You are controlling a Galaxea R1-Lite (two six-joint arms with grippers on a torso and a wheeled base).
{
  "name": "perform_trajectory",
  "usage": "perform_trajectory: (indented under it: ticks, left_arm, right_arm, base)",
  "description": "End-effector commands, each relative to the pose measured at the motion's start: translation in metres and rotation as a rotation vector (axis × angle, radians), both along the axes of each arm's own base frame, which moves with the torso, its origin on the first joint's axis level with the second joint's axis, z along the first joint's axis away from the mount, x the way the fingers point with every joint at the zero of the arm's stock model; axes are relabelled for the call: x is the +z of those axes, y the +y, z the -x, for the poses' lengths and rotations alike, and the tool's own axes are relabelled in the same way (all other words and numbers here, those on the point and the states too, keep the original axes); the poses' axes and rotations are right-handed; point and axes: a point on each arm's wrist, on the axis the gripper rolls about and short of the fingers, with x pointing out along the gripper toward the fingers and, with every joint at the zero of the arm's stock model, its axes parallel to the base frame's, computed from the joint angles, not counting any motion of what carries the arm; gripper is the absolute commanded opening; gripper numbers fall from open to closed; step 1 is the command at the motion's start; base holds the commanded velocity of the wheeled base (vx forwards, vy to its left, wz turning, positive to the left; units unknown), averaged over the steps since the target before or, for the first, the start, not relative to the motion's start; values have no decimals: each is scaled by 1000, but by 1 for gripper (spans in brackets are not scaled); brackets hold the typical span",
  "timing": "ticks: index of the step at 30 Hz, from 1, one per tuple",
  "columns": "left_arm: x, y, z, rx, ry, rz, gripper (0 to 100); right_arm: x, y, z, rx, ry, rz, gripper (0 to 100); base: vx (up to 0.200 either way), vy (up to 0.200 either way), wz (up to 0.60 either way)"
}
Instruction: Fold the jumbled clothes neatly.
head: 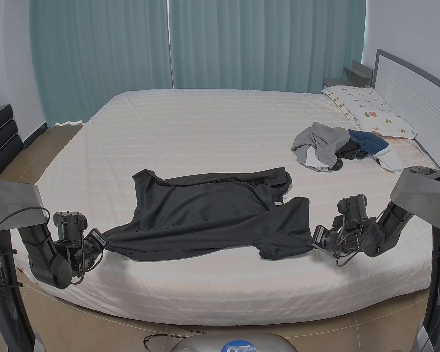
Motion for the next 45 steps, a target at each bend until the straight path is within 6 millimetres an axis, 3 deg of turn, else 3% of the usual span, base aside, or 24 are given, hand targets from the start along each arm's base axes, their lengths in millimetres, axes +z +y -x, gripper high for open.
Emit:
perform_trajectory:
  ticks: [1, 2, 3, 8, 10, 11, 21, 28, 29, 30, 35, 45]
  left_arm:
    - [13, 0, 21, -56, 18, -81, 0]
    - [13, 0, 21, -56, 18, -81, 0]
    - [18, 0, 29, -75, 26, -106, 0]
    - [12, -6, 41, -132, 83, -164, 0]
    - [12, -6, 41, -132, 85, -164, 0]
    - [8, -7, 48, -158, 129, -186, 0]
    - [1, -11, 54, -196, 232, -194, 0]
    - [0, -14, 55, -214, 239, -190, 0]
    - [0, -14, 55, -214, 239, -189, 100]
    - [0, -14, 55, -213, 237, -188, 100]
    - [0, -14, 53, -215, 230, -186, 100]
    - [12, -16, 49, -273, 156, -129, 100]
  right_arm:
    - [35, -5, 43, 25, -1, -14, 0]
    - [35, -5, 43, 25, -1, -14, 0]
    - [40, -8, 58, 33, 16, -13, 0]
    - [33, -13, 91, 90, 73, 47, 0]
    - [32, -13, 92, 93, 77, 48, 0]
    - [26, -12, 106, 136, 107, 84, 0]
    - [17, -6, 106, 171, 127, 114, 0]
    - [11, -1, 94, 178, 123, 115, 0]
    - [12, -1, 93, 177, 117, 114, 0]
    - [12, -1, 92, 176, 115, 111, 100]
    - [18, -4, 83, 145, 87, 75, 100]
    - [27, -24, 58, 2, 85, -171, 100]
  base:
    - [0, 0, 0]
    - [0, 0, 0]
    - [0, 0, 0]
    - [0, 0, 0]
    - [0, 0, 0]
    - [0, 0, 0]
    - [0, 0, 0]
    - [0, 0, 0]
    - [0, 0, 0]
    - [0, 0, 0]
    - [0, 0, 0]
    - [0, 0, 0]
